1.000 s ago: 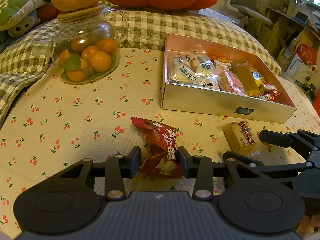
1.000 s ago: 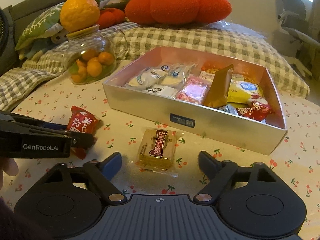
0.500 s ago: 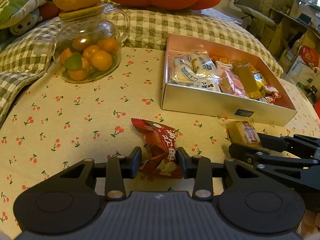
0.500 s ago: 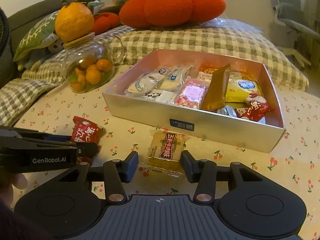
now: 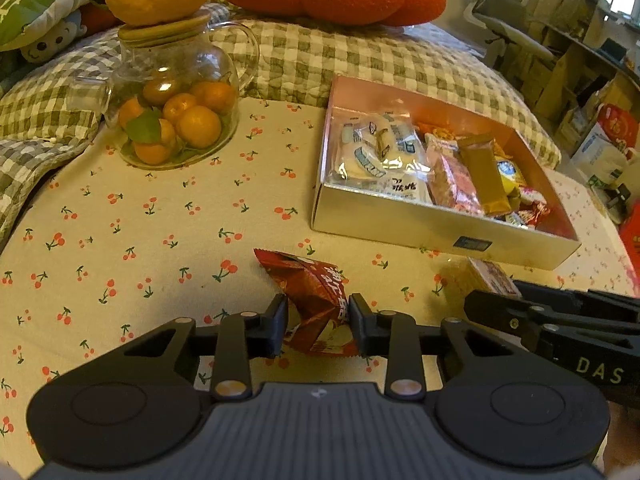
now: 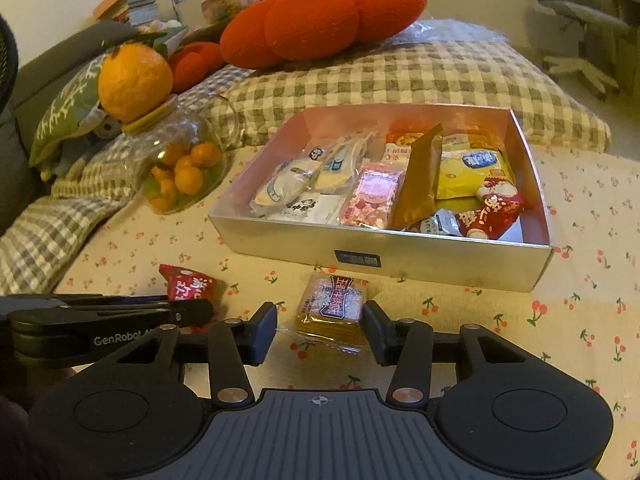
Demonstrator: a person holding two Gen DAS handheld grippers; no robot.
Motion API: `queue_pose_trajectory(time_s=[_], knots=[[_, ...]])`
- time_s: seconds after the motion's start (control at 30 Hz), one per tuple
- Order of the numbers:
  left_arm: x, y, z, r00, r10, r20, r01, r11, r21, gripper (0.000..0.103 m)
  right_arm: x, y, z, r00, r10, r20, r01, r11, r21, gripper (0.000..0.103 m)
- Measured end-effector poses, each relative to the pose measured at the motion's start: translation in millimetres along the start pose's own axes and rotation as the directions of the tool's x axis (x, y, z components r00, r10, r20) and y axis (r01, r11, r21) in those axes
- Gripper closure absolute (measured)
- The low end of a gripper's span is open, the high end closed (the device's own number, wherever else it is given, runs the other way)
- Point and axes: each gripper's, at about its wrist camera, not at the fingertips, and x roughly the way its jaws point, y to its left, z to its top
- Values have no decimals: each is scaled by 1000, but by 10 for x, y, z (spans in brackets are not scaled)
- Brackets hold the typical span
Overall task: Organize snacks
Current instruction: 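Carry the red packet and square wafer over the silver box with both tools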
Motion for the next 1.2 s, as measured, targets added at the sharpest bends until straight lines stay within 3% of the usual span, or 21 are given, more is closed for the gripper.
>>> queue_pose_trajectory(time_s=[0.47, 0.93, 1.2], knots=[[-193, -3, 127, 998, -46, 36, 48, 997, -57, 74, -310, -218, 187, 998, 57, 41, -62, 990, 129, 57], [-310, -97, 305, 990, -90, 112, 105, 986, -131, 74, -494, -744, 372, 992, -7, 126, -32, 953, 300, 57], [-199, -302, 410, 986, -110, 124, 125, 985, -118, 74, -459, -1038, 417, 991, -24, 134, -30, 924, 382, 57]])
